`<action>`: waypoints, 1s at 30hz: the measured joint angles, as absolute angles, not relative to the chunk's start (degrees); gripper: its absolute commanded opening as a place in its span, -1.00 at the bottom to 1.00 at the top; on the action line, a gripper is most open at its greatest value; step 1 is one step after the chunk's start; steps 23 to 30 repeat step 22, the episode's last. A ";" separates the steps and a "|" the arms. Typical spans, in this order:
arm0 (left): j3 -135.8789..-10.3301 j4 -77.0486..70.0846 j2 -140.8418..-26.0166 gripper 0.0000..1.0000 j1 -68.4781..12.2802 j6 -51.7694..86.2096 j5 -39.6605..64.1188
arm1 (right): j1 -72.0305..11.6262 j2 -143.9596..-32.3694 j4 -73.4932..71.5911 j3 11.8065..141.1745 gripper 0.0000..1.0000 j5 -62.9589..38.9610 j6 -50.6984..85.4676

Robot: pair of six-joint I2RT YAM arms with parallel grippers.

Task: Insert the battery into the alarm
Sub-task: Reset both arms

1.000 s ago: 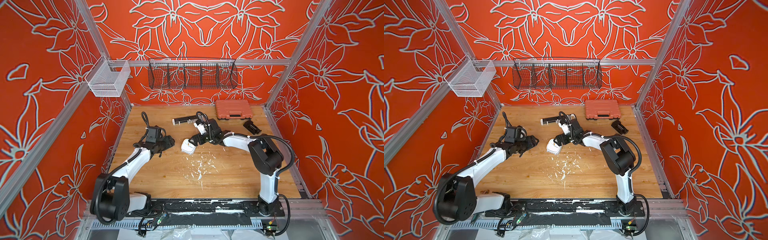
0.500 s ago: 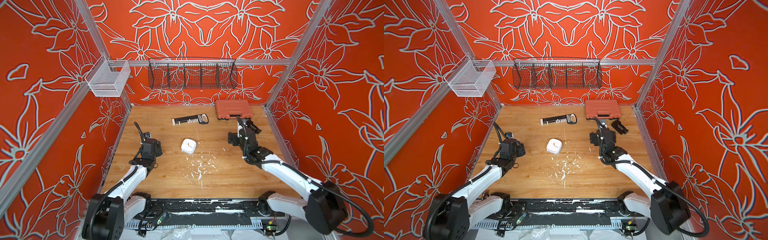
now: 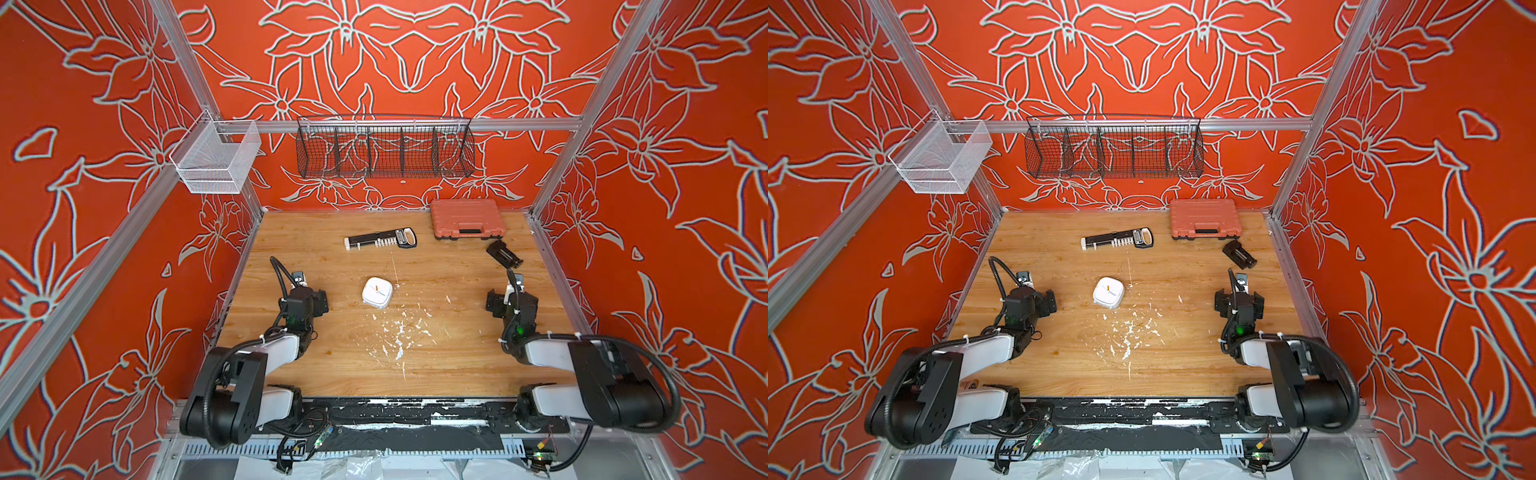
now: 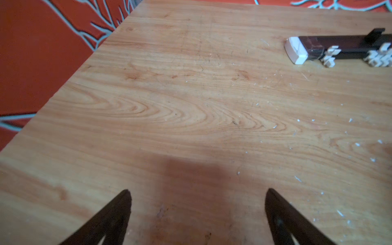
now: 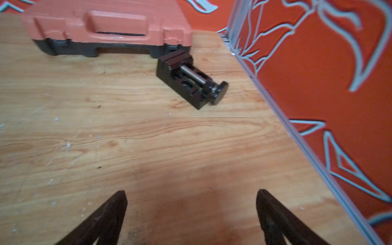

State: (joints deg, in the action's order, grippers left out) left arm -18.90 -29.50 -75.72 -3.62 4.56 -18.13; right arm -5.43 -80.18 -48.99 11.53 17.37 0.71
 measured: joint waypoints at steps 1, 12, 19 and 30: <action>-19.88 -29.43 -76.34 0.94 -3.44 4.49 -17.80 | -5.45 -81.12 -49.17 11.86 0.96 16.60 0.58; -21.69 -29.19 -76.36 0.94 -2.61 4.49 -16.34 | -5.19 -81.60 -47.77 17.96 0.96 15.46 0.58; -22.63 -28.67 -76.73 0.94 -0.43 4.49 -13.13 | -5.17 -81.62 -46.74 17.96 0.96 15.42 0.58; -22.61 -28.60 -76.73 0.94 -0.36 4.49 -12.53 | -5.10 -81.62 -46.72 17.96 0.96 15.42 0.58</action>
